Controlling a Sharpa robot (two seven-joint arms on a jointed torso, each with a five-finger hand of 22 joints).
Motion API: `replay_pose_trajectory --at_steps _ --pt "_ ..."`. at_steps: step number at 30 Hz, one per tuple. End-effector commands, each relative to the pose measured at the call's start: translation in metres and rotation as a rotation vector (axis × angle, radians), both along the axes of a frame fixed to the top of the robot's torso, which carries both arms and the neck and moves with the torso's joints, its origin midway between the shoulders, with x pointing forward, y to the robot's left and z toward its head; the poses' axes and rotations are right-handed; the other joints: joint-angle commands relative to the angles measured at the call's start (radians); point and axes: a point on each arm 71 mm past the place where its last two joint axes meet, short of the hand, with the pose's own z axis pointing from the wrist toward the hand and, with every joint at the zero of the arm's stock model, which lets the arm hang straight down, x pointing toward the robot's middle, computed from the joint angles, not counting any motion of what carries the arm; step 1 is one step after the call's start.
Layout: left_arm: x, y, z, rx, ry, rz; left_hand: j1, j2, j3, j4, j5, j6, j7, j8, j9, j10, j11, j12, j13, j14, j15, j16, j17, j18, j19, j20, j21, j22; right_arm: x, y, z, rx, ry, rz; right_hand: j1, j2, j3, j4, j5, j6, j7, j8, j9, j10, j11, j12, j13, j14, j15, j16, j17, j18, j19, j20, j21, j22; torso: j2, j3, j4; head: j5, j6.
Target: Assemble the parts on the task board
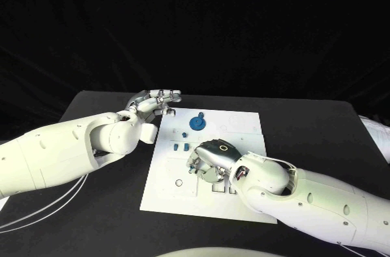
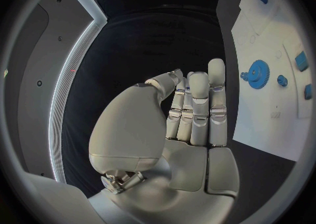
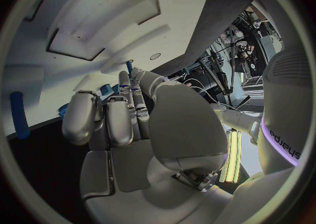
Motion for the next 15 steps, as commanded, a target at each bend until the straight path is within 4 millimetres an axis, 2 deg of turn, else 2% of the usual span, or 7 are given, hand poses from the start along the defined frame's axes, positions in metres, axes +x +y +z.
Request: replay_pose_trajectory --at_steps 1,7,15 --pt "-0.0003 -0.0029 0.0008 -0.007 -0.006 -0.024 -0.002 0.002 -0.005 0.001 0.0 -0.006 -0.001 0.005 -0.002 -0.007 -0.001 0.007 0.001 0.001 0.0 -0.001 -0.001 0.01 0.007 0.001 -0.003 -0.001 0.0 -0.0012 -0.0101 -0.066 0.03 0.001 -0.002 0.005 -0.001 -0.007 0.003 0.006 -0.002 0.006 0.002 0.007 0.0 -0.003 0.002 0.043 -0.005 0.004 0.001 0.011 0.003 -0.003 0.002 0.0 0.0 -0.0002 0.0004 0.004 -0.005" --pt "-0.0004 -0.0034 0.0008 -0.007 -0.006 -0.027 -0.001 0.003 -0.005 0.0 0.001 -0.006 -0.001 0.005 -0.002 -0.007 -0.001 0.007 0.001 0.001 0.0 -0.001 -0.001 0.01 0.008 0.001 -0.004 -0.001 0.0008 0.0006 -0.0121 -0.079 0.027 0.001 -0.002 0.005 -0.001 -0.007 0.003 0.006 -0.002 0.006 0.002 0.007 0.0 -0.003 0.002 0.043 -0.005 0.004 0.001 0.011 0.003 -0.003 0.002 0.0 0.001 0.0006 0.0006 0.005 -0.004" --pt "-0.0003 -0.0038 0.0007 -0.006 -0.005 -0.029 -0.001 0.003 -0.005 0.0 0.001 -0.006 -0.001 0.005 -0.002 -0.007 -0.001 0.007 0.001 0.001 0.0 -0.001 -0.001 0.01 0.008 0.001 -0.004 -0.001 -0.0016 0.0035 -0.013 -0.086 0.031 0.016 -0.003 0.005 -0.001 -0.007 0.003 0.006 -0.002 0.006 0.002 0.007 0.0 -0.003 0.001 0.043 -0.005 0.003 0.0 0.011 0.003 -0.003 0.002 0.0 0.0 -0.0002 0.0003 0.011 -0.01"
